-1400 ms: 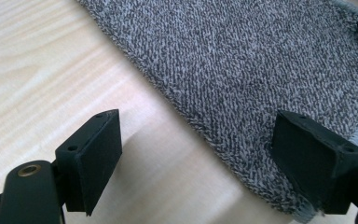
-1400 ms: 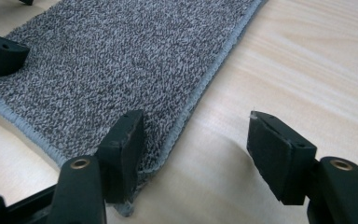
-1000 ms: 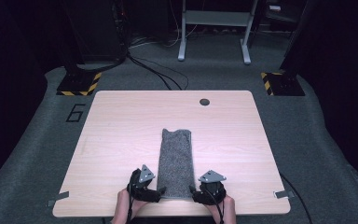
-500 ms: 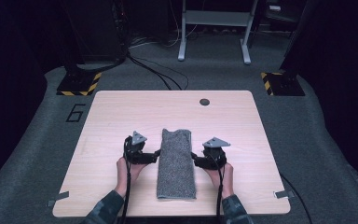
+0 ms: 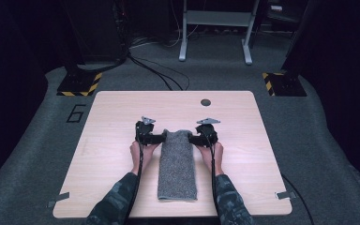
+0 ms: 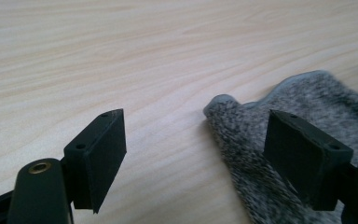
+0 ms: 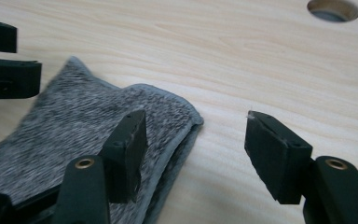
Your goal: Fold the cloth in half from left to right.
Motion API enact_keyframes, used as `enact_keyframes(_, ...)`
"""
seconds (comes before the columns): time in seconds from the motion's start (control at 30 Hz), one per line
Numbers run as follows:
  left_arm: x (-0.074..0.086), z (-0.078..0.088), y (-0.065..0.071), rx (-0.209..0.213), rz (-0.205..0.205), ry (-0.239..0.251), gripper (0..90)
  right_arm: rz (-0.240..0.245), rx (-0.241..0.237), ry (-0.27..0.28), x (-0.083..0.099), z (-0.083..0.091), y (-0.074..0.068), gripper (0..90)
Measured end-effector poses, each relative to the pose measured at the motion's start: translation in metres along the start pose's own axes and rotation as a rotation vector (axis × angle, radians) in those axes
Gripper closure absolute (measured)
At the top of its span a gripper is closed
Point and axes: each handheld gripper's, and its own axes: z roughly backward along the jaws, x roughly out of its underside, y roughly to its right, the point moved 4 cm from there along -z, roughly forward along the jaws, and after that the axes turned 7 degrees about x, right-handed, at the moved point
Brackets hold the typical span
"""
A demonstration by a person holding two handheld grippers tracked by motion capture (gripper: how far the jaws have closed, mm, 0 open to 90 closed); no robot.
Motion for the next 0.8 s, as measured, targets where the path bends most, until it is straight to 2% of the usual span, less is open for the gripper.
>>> enact_keyframes(0.07, 0.002, -0.007, -0.003, -0.022, -0.026, -0.031, 23.6, 0.003, 0.012, -0.016, -0.001, -0.013, 0.002, 39.6)
enact_keyframes(0.1, 0.002, -0.007, -0.003, -0.022, -0.026, -0.031, 24.6, 0.003, 0.012, -0.016, -0.001, -0.013, 0.002, 39.6)
enact_keyframes(0.13, 0.003, -0.011, -0.003, -0.029, -0.033, -0.045, 25.3, 0.017, 0.017, -0.038, 0.0, -0.02, 0.0, 38.5)
enact_keyframes(0.33, 0.007, -0.017, -0.003, -0.036, -0.036, -0.067, 30.8, 0.004, 0.027, -0.059, -0.001, -0.03, 0.0, 38.8)
enact_keyframes(0.43, 0.007, -0.018, -0.002, -0.037, -0.044, -0.062, 35.9, 0.021, 0.04, -0.087, 0.001, -0.036, -0.001, 40.1)
enact_keyframes(0.47, 0.007, -0.019, 0.0, -0.038, -0.059, -0.062, 39.1, 0.013, 0.041, -0.092, 0.001, -0.037, -0.002, 42.1)
enact_keyframes(0.53, 0.007, -0.019, 0.002, -0.03, -0.068, -0.063, 43.5, 0.041, 0.049, -0.084, 0.0, -0.038, -0.001, 43.4)
enact_keyframes(0.67, 0.007, -0.019, 0.005, -0.02, -0.079, -0.062, 53.1, 0.057, 0.036, -0.086, 0.0, -0.037, -0.003, 50.4)
enact_keyframes(0.7, 0.007, -0.02, 0.007, -0.018, -0.095, -0.056, 56.5, 0.07, 0.025, -0.086, 0.0, -0.037, -0.005, 56.4)
enact_keyframes(0.8, 0.007, -0.019, 0.009, -0.004, -0.104, -0.061, 65.4, 0.073, 0.015, -0.088, 0.0, -0.036, -0.007, 61.4)
